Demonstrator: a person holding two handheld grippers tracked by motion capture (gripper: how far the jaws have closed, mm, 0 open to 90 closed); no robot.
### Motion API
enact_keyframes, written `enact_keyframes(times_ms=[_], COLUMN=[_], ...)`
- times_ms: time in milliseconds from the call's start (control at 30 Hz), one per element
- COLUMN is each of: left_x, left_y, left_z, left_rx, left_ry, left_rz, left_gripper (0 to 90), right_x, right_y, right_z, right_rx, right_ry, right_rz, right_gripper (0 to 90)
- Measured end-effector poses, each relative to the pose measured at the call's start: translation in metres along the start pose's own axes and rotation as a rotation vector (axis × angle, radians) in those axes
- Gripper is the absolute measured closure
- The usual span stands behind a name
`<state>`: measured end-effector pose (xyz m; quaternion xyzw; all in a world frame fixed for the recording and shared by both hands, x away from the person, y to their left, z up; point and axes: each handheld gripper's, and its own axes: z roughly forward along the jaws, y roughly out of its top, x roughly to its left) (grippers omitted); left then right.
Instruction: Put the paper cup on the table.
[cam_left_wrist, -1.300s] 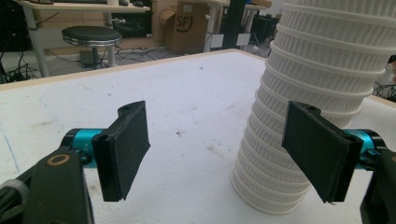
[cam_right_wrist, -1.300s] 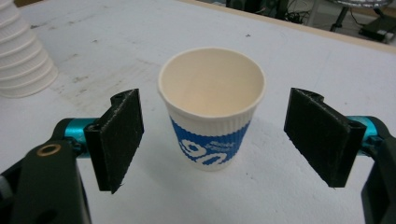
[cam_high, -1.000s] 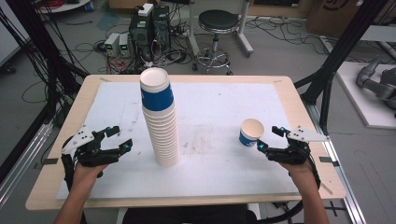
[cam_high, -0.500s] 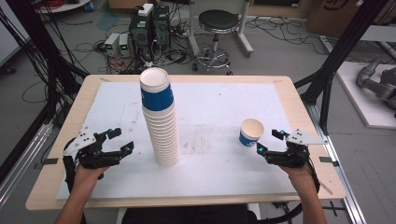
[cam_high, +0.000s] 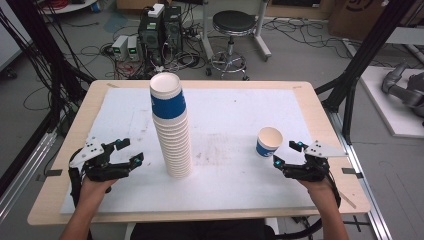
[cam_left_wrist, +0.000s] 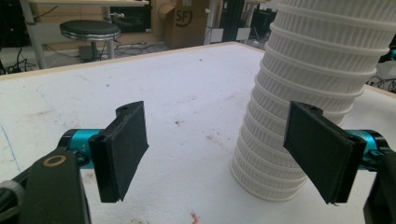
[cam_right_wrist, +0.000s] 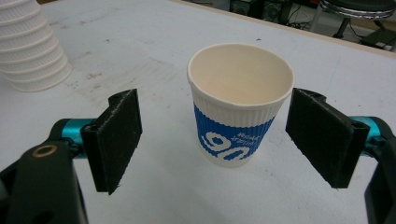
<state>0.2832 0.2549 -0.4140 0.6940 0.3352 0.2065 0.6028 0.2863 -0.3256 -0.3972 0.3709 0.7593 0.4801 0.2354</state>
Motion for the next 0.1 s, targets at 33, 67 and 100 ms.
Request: enact_keyframes(times_ms=[33,67,100], left_x=[0.0005,0.0008,0.0008], left_y=[-0.0005,-0.001,-0.001], left_z=[0.001,0.0022,0.0022], left_rx=[0.006,0.01,0.01], left_ry=[-0.002,-0.001,-0.001], left_rz=[0.0,-0.002,-0.002], left_gripper=[21.5,21.5,21.5], right_x=[-0.0003,-0.0007,-0.0007], right_y=[-0.0007,-0.0014,-0.0014], right_z=[0.0003,0.0007,0.0007], right_rx=[0.001,0.005,0.005], right_ry=[-0.002,0.002,0.002], right_rz=[-0.001,0.0,0.0], right_gripper=[18.7,18.7,18.7])
